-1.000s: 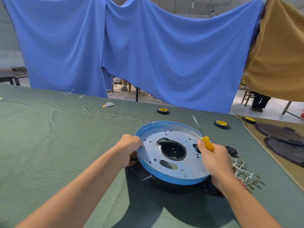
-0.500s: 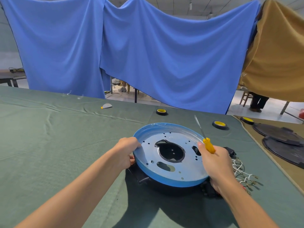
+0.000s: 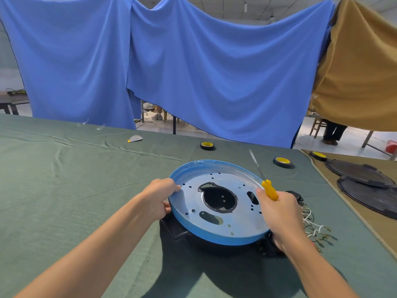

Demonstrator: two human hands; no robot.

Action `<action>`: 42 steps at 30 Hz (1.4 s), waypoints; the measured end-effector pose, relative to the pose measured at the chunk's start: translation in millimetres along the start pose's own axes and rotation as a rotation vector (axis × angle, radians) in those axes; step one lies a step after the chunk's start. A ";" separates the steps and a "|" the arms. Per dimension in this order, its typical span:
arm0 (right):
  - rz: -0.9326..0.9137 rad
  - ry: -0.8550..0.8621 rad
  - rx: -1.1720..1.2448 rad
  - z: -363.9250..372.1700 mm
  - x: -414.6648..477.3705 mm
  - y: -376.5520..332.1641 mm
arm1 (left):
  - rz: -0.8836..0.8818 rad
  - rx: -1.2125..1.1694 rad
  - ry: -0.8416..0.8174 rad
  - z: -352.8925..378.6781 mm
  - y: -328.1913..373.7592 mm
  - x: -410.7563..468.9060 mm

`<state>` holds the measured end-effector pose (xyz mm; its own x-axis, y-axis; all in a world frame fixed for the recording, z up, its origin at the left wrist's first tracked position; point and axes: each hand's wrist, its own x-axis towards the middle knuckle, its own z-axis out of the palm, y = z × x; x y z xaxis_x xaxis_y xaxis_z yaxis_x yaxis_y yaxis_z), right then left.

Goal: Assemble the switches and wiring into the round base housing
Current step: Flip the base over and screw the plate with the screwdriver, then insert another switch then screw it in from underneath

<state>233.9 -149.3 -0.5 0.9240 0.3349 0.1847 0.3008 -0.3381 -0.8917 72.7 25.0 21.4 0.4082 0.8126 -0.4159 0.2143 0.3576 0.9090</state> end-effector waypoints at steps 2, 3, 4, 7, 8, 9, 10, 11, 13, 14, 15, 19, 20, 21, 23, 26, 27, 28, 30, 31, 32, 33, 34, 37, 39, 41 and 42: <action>0.008 -0.019 0.024 0.1 1.3 -1.2 | 0.001 -0.004 0.011 0.9 0.7 -1.8; 0.008 -0.035 0.042 -0.2 1.6 -2.0 | 0.004 -0.013 0.021 1.4 1.0 -2.8; 0.006 -0.058 0.065 -0.5 1.9 -2.9 | 0.008 -0.021 0.029 1.6 1.8 -3.9; 0.016 -0.110 0.136 -3.8 4.5 -4.9 | 0.035 -0.059 0.063 -1.1 7.7 -5.2; 0.019 -0.103 0.158 -6.1 5.6 -6.1 | 0.052 -0.070 0.079 -2.7 11.9 -6.9; 0.016 -0.087 0.178 -8.6 6.3 -8.3 | 0.082 -0.077 0.089 -4.4 16.4 -8.1; 0.008 -0.074 0.195 -11.2 5.7 -11.4 | 0.119 -0.085 0.099 -6.0 21.4 -9.6; 0.000 -0.068 0.216 -13.4 4.2 -15.0 | 0.153 -0.092 0.113 -7.8 26.5 -11.7; 0.002 -0.067 0.271 -15.5 2.2 -19.3 | 0.223 -0.092 0.144 -12.6 34.8 -13.1; 0.010 -0.068 0.288 -15.9 0.4 -20.2 | 0.267 -0.083 0.160 -15.2 38.4 -12.9; 0.014 -0.064 0.296 -15.7 -1.1 -19.9 | 0.309 -0.065 0.179 -18.2 41.8 -13.4; 0.018 -0.083 0.358 -14.0 -7.6 -19.1 | 0.533 0.044 0.315 -23.0 53.6 -24.7; 0.017 -0.100 0.380 -12.6 -9.9 -19.7 | 0.623 0.095 0.363 -22.8 55.3 -31.7; 0.020 -0.116 0.399 -10.7 -11.6 -19.4 | 0.728 0.169 0.412 -22.4 56.6 -38.8; 0.030 -0.149 0.411 -7.2 -15.1 -17.9 | 0.935 0.363 0.500 -21.2 56.9 -50.4; 0.019 -0.176 0.376 -4.5 -20.2 -15.7 | 1.127 0.556 0.572 -18.4 54.5 -57.7; 0.016 -0.182 0.372 -4.4 -21.6 -14.5 | 1.177 0.591 0.573 -17.3 53.5 -59.0; 0.014 -0.191 0.375 -4.6 -23.2 -13.2 | 1.225 0.626 0.579 -16.2 53.0 -61.1; 0.008 -0.197 0.384 -5.8 -25.6 -9.6 | 1.349 0.712 0.632 -14.7 51.0 -61.2; 0.005 -0.194 0.390 -6.8 -26.3 -7.3 | 1.428 0.765 0.681 -14.1 49.1 -58.5; 0.004 -0.188 0.397 -8.1 -27.0 -5.1 | 1.503 0.822 0.737 -13.2 46.1 -55.2; 0.003 -0.180 0.403 -9.4 -27.6 -2.9 | 1.576 0.880 0.785 -11.9 41.7 -51.1; 0.002 -0.170 0.410 -10.2 -28.0 -0.8 | 1.650 0.942 0.811 -10.1 35.8 -46.7; 0.000 -0.141 0.430 -13.1 -28.9 3.0 | 1.804 1.083 0.760 -6.8 12.8 -33.9; -0.009 -0.127 0.441 -14.5 -28.3 2.9 | 1.831 1.130 0.665 -6.1 -2.6 -27.3; -0.024 -0.106 0.458 -15.9 -27.8 0.1 | 1.869 1.168 0.583 -6.2 -17.3 -22.6; -0.035 -0.092 0.464 -16.3 -27.7 -1.7 | 1.904 1.184 0.569 -6.0 -24.3 -21.4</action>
<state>211.7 -172.3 2.6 0.8839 0.4230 0.1994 0.1748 0.0968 -0.9798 53.4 1.7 8.4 0.5442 -0.1419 0.8268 0.3511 -0.8566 -0.3782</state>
